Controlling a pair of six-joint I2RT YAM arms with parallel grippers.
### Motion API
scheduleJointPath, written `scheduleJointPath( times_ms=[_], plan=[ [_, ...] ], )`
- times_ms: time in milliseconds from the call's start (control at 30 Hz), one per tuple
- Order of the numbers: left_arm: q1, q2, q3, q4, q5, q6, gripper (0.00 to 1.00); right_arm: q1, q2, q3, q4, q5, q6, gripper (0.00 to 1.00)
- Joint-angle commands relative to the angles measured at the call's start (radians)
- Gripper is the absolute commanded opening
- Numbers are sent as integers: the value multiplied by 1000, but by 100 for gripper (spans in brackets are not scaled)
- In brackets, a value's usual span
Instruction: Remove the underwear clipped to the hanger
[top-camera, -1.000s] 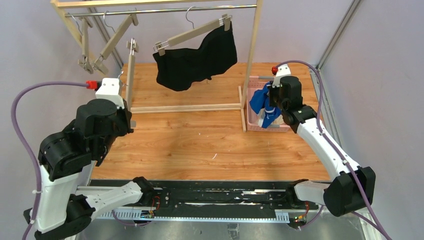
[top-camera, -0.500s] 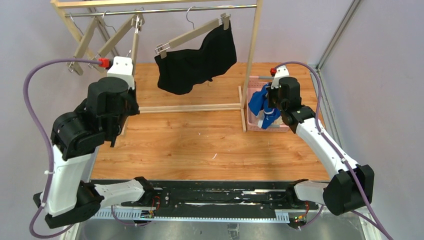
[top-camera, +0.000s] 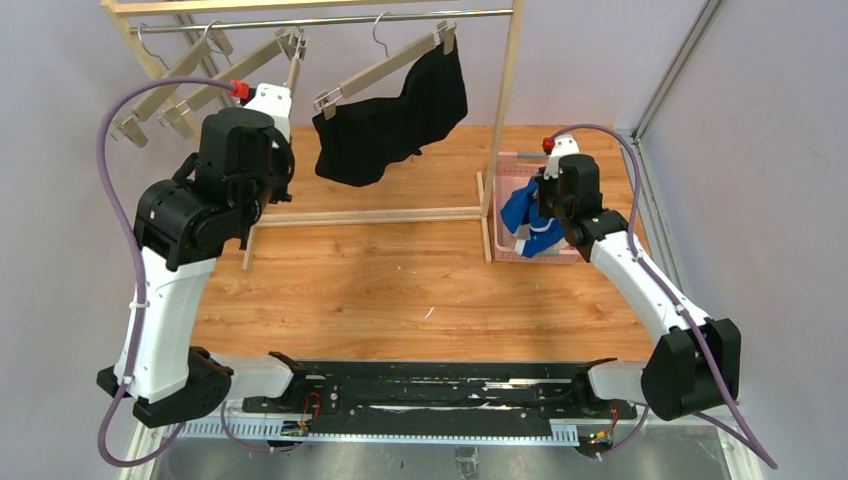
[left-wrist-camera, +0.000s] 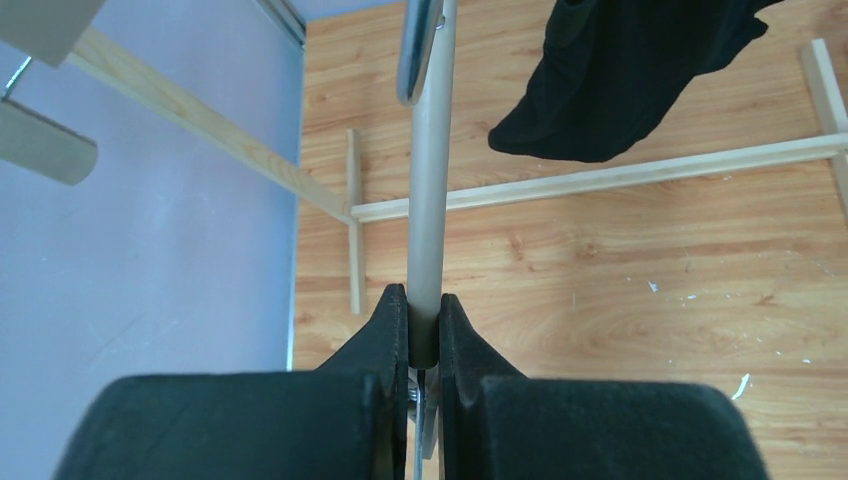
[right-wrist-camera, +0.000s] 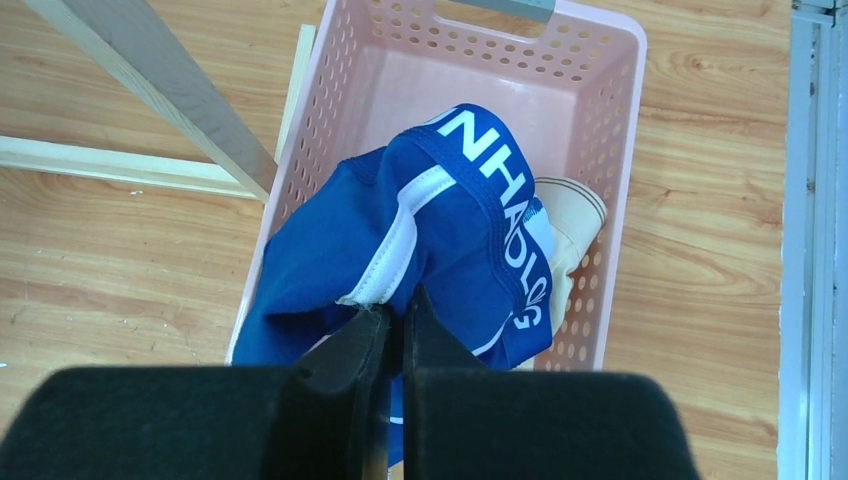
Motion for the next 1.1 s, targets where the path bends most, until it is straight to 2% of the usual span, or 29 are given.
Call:
scheduleJointPath(
  times_ms=[0,100,233,367,633,733,767,800,833,900,967,1067],
  plan=[
    [8,-42,-26,16,51,14,0,-16,16,-17,43,-22,20,1],
    [17,-31,-34,12,67,38,0,-15,31,-8,45,-33,20,1],
    [82,21,17,7,211,80,0,-16,42,-5,44,-43,17,1],
    [160,94,104,-5,288,108,0,-17,49,-13,45,-42,11,1],
    [340,219,243,-7,541,111,0,-49,129,13,54,-23,29,1],
    [367,251,325,-8,589,109,0,-58,174,31,64,-13,36,1],
    [370,256,345,-7,599,108,0,-60,191,31,76,-12,38,5],
    [371,260,357,-7,607,105,0,-62,205,27,88,-11,40,17],
    [374,261,365,-6,616,103,0,-65,221,25,95,-10,44,36],
    [376,260,371,-4,622,100,0,-71,260,32,100,7,53,56],
    [378,261,382,-2,621,99,0,-73,300,48,84,23,51,61],
    [382,258,394,12,621,100,0,-73,318,62,52,13,49,61]
  ],
)
